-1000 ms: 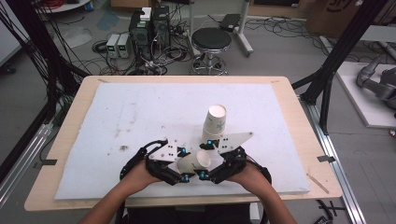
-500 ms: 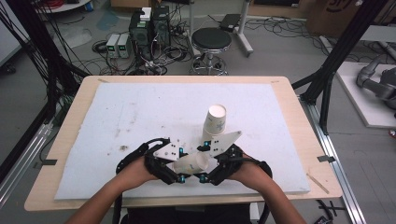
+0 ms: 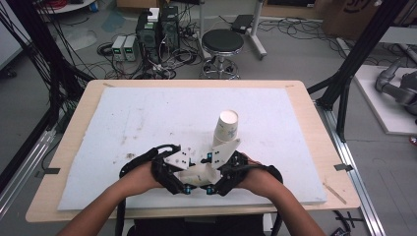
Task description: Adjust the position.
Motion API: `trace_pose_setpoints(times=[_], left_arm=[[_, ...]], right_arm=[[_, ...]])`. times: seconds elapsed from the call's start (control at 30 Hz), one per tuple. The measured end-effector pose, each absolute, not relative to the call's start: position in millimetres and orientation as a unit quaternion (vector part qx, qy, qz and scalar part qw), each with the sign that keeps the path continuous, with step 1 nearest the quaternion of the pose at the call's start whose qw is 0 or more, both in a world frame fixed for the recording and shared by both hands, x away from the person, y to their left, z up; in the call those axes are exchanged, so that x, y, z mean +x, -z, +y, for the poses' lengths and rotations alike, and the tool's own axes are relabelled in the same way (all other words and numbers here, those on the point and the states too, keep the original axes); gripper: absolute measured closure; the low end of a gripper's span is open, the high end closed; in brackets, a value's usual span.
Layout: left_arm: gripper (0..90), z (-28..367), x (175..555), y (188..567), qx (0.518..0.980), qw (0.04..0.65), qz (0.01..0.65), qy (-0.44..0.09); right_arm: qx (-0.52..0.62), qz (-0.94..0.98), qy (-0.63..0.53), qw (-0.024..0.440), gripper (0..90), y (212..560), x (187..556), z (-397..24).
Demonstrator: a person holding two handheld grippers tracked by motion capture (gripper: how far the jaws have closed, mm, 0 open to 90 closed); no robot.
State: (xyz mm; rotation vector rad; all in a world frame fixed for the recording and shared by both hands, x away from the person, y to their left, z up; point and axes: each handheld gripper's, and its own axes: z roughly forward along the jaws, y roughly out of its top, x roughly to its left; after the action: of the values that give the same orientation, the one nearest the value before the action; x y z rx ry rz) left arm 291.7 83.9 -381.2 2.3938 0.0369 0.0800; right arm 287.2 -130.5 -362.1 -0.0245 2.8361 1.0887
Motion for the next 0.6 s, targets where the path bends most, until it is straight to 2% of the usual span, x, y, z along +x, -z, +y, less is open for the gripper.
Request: trace_pose_setpoints(times=[0.23, 0.43, 0.5, 0.57, 0.6], left_arm=[[34.2, 83.7, 291.4, 382.0, 0.932, 0.362, 0.012, -0.021], [33.8, 85.5, 290.9, 382.8, 0.928, 0.371, 0.013, -0.022], [28.0, 89.3, 290.4, 384.5, 0.92, 0.39, 0.017, -0.024], [18.0, 94.4, 290.9, 385.9, 0.912, 0.408, 0.029, -0.028], [17.0, 99.1, 291.0, 386.3, 0.905, 0.424, 0.036, -0.03]], right_arm=[[-0.017, 0.935, -0.35, 0.054, 35.8, 362.8, 289.1, -130.8], [-0.014, 0.935, -0.353, 0.043, 37.3, 364.2, 291.1, -133.7], [-0.012, 0.933, -0.357, 0.036, 37.2, 365.8, 292.2, -135.9], [-0.005, 0.932, -0.36, 0.033, 37.3, 366.7, 292.5, -138.9], [-0.003, 0.93, -0.365, 0.032, 37.4, 367.4, 293.3, -140.9]])
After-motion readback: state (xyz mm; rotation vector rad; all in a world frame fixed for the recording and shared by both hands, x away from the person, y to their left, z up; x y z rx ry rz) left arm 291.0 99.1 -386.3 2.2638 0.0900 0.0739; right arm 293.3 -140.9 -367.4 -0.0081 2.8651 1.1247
